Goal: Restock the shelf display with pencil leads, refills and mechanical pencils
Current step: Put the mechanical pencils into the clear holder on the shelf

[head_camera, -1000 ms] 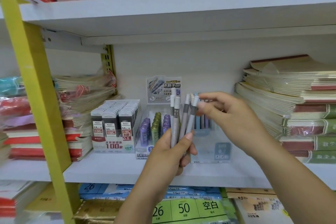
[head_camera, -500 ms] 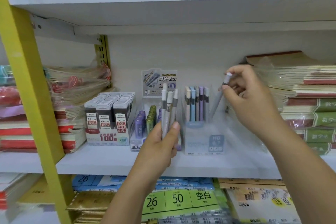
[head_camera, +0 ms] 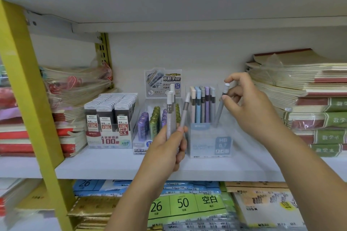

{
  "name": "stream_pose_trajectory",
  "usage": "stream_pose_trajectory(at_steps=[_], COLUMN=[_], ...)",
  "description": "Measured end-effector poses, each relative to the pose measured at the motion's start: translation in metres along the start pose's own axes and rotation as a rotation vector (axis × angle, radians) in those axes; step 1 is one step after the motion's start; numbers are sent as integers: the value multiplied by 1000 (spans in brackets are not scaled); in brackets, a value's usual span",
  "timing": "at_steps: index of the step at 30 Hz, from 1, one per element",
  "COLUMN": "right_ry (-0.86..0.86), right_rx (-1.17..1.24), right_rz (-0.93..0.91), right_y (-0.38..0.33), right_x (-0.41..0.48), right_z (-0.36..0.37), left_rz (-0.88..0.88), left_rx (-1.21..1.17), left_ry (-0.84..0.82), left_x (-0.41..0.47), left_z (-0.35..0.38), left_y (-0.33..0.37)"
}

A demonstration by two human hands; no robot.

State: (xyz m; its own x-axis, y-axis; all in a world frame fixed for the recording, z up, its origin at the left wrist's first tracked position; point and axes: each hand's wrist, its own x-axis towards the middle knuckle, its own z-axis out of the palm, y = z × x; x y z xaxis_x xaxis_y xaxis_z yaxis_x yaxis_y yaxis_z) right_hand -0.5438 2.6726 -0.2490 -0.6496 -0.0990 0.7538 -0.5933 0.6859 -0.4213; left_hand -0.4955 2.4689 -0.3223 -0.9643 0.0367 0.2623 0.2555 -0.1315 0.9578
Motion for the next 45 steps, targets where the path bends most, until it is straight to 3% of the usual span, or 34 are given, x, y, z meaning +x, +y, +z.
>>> stream_pose_trajectory(at_steps=[6,10,17,21,23,25,28,30,33,36,45], right_ry=[18,89,-45,47,61,-96,-263,-218,71,223,33], right_rx=[48,-74,-175,-198,-31,252,452,528,596,455,129], right_rz=[40,18,159,9,-28,51,139,158,143,10,-35], right_y=[4,4,4,-11,-27,-42,-54,-55,-48,-38,-18], right_x=[0,3,5,0,-1,-5,-13,-14,-8,-2,-3], right_z=[3,7,7,-1,-6,-5,6,11,3,-9,17], left_rz=[-22,-16,-5,10,32,48,52,57,68,52,37], left_rx=[21,37,3,-17,-7,8,20,30,16,22,54], left_ry=[9,13,-3,-12,-41,-63,-92,-83,-34,13,43], left_x=[-1,-3,-8,-10,-11,-11,-11,-11,-9,-5,0], left_z=[2,3,2,2,3,4,6,7,6,2,0], left_y=[2,3,10,14,16,16,15,14,13,11,2])
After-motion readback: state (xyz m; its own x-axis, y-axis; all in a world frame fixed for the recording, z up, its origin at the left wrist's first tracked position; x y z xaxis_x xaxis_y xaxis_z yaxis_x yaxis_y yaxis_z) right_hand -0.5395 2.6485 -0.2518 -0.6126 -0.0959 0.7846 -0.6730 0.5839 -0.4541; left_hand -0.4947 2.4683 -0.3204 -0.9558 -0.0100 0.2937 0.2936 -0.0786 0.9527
